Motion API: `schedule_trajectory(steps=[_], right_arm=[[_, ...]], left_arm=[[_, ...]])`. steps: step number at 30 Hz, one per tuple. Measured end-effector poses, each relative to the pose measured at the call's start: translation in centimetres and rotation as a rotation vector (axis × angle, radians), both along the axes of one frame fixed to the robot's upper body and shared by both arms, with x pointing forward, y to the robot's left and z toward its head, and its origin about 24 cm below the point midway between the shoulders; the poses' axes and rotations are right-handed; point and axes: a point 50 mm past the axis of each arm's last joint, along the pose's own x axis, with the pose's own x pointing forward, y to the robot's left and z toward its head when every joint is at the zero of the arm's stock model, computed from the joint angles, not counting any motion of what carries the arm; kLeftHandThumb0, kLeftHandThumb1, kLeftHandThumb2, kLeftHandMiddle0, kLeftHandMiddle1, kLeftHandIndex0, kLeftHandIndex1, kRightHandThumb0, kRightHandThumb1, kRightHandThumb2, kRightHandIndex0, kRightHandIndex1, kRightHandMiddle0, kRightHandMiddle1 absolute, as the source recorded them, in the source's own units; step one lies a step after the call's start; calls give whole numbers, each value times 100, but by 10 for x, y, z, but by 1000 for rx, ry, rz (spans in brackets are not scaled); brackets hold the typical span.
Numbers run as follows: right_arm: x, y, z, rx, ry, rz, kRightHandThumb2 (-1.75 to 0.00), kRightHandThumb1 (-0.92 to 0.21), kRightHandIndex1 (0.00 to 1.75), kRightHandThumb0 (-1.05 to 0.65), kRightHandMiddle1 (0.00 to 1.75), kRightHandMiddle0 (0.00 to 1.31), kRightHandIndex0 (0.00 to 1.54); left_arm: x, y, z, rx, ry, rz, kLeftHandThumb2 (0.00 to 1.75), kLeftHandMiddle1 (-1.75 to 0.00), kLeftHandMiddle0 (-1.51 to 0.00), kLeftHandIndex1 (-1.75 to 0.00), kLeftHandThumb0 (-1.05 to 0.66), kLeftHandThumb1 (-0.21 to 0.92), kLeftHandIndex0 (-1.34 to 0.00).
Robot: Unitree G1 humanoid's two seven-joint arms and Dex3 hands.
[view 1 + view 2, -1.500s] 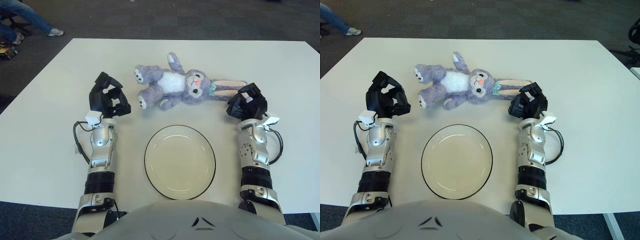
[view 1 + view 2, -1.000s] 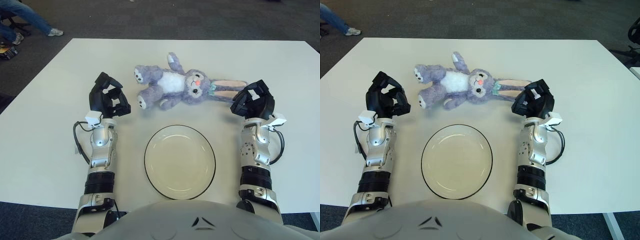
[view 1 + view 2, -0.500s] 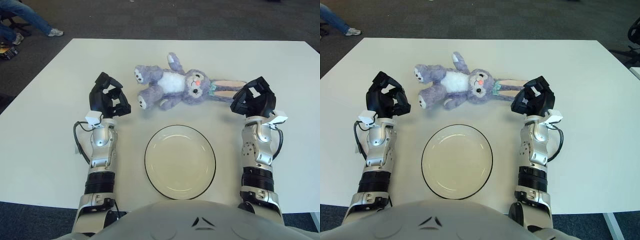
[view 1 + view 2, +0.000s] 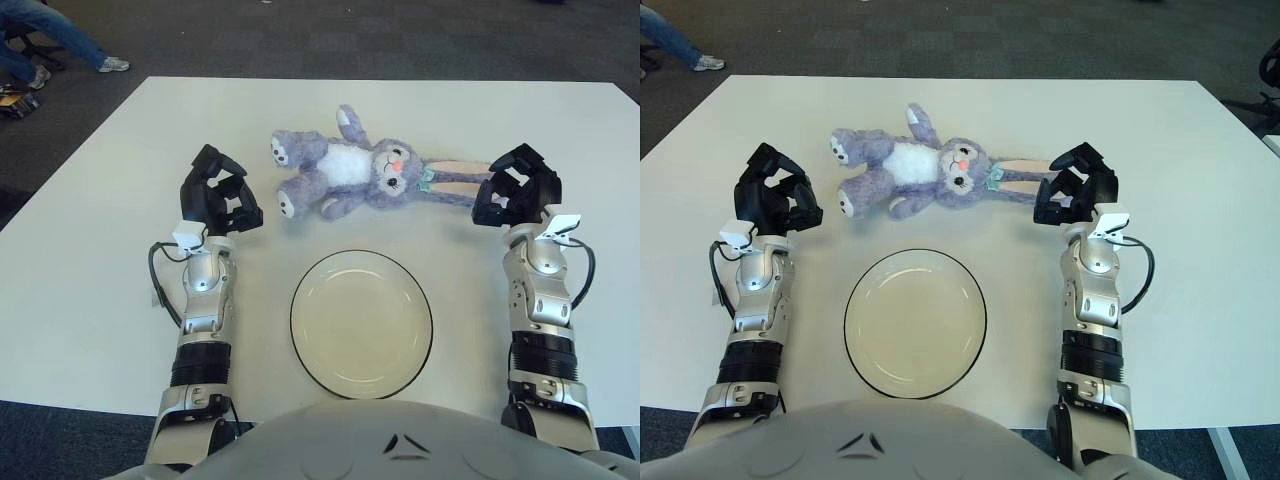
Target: Put the doll into the plate.
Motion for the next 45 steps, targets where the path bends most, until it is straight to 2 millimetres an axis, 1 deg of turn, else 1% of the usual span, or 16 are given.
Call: schedule_trajectory(steps=[8,14,17,18,21,29,34,35,36,37,38,39,40,41,42,45], right_arm=[[6,-1,19,-262,-69,62,-152,-9,175,-2,154,65,80],[13,1,28,-386,-108,120,-149,-10,175,-2,148,69,78],[16,2,33,-442,-124,139,-150,-9,175,-2,148,69,79],[16,3,34,-460,-128,143,-151,-10,175,-1,158,67,74],[18,3,40,-531,-128,155,-153,-12,175,-1,169,64,67],[19,4,59,-656,-137,183,-147,-19,175,-1,174,58,60],[20,9,67,-740,-147,188,-129,-34,175,-1,175,47,48],[20,9,68,-761,-146,187,-113,-47,175,-14,175,42,72],[21,10,69,-781,-144,187,-101,-55,175,-23,175,38,89],[21,10,69,-799,-142,185,-97,-58,175,-26,175,37,95],[21,10,70,-811,-141,183,-88,-64,175,-30,174,35,97],[22,11,70,-827,-138,183,-81,-69,175,-33,173,33,85],[23,12,70,-843,-135,184,-77,-72,175,-33,173,32,81],[24,13,69,-865,-127,186,-68,-78,175,-34,171,30,66],[26,14,69,-881,-120,190,-61,-82,175,-35,171,28,56],[32,14,66,-916,-94,197,-51,-89,175,-36,170,26,38]], left_arm=[[1,-1,0,7,-4,0,145,-175,-134,-175,-52,21,-70],[3,-3,-1,14,-6,-5,144,-175,-134,-175,-52,21,-70],[3,-4,-1,16,-7,-8,144,-175,-134,-175,-52,21,-70],[3,-4,-1,16,-7,-8,144,-175,-134,-175,-52,21,-70],[4,-4,-1,17,-8,-10,144,-175,-134,-175,-52,21,-70],[5,-5,-2,19,-12,-13,144,-175,-135,-175,-52,21,-70],[6,-5,-2,19,-13,-25,144,-175,-135,-175,-52,21,-70],[6,-6,-2,18,-13,-30,144,-175,-135,-175,-52,21,-70],[6,-6,-2,18,-14,-34,144,-175,-135,-175,-52,21,-70],[6,-6,-2,17,-15,-38,144,-175,-135,-175,-52,21,-70],[6,-6,-2,17,-15,-41,144,-175,-135,-175,-52,21,-70],[6,-7,-2,16,-15,-42,143,-175,-135,-175,-52,22,-69],[6,-7,-2,15,-15,-44,143,-175,-135,-175,-52,22,-69],[6,-7,-2,15,-15,-46,142,-175,-135,-175,-51,23,-69],[6,-7,-2,16,-15,-49,142,-175,-135,-175,-51,23,-69],[7,-8,-2,18,-16,-57,142,-175,-135,-175,-51,23,-68]])
